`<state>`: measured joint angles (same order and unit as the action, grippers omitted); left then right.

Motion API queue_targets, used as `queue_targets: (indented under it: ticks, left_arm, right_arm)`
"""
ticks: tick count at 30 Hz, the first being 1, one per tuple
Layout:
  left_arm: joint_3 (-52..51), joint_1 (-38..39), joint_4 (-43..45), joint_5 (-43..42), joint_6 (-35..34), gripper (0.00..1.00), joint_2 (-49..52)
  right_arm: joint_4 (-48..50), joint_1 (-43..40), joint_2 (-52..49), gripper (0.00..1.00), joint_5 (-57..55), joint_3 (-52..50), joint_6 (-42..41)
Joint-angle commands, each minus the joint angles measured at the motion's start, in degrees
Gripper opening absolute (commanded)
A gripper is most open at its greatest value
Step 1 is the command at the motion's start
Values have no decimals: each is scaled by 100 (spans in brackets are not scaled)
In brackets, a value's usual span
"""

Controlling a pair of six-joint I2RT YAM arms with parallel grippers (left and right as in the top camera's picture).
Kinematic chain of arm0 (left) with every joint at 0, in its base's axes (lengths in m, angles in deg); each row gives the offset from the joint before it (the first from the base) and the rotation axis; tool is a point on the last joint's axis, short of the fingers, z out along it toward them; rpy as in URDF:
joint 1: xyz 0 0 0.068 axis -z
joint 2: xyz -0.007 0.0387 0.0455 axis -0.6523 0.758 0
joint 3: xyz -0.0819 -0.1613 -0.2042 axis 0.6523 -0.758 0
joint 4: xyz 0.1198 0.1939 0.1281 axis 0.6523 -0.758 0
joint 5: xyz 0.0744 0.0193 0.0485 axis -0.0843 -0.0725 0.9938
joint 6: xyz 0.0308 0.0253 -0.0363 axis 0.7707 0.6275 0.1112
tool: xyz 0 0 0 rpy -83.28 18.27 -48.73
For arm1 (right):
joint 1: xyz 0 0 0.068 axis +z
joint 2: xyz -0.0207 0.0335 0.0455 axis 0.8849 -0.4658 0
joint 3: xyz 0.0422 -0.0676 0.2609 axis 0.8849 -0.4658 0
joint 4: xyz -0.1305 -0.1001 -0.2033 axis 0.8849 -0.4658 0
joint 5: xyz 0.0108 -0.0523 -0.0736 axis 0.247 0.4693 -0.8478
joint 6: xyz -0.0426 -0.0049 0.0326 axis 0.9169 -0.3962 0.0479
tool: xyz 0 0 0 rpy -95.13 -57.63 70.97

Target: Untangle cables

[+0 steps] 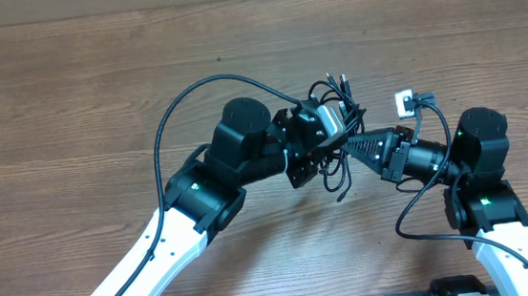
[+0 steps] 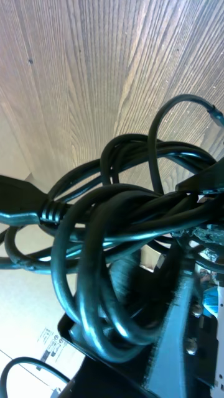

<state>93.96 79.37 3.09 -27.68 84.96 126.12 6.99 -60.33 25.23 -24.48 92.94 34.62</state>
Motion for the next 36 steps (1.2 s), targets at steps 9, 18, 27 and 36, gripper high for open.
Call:
queue_targets:
  ticks: [9, 18, 27, 36]
  left_arm:
    - [85, -61, 55, 348, -385, 4, 20]
    - [85, -299, 90, 1241, -1781, 4, 20]
    - [85, -304, 162, 1917, -3058, 4, 20]
    - [85, -304, 367, 1921, -4094, 4, 20]
  right_arm:
    - [-560, 28, 33, 4, 232, 9, 466]
    - [-588, 28, 33, 4, 413, 9, 629]
    - [-588, 28, 33, 4, 549, 9, 745]
    - [-584, 28, 33, 4, 577, 9, 758]
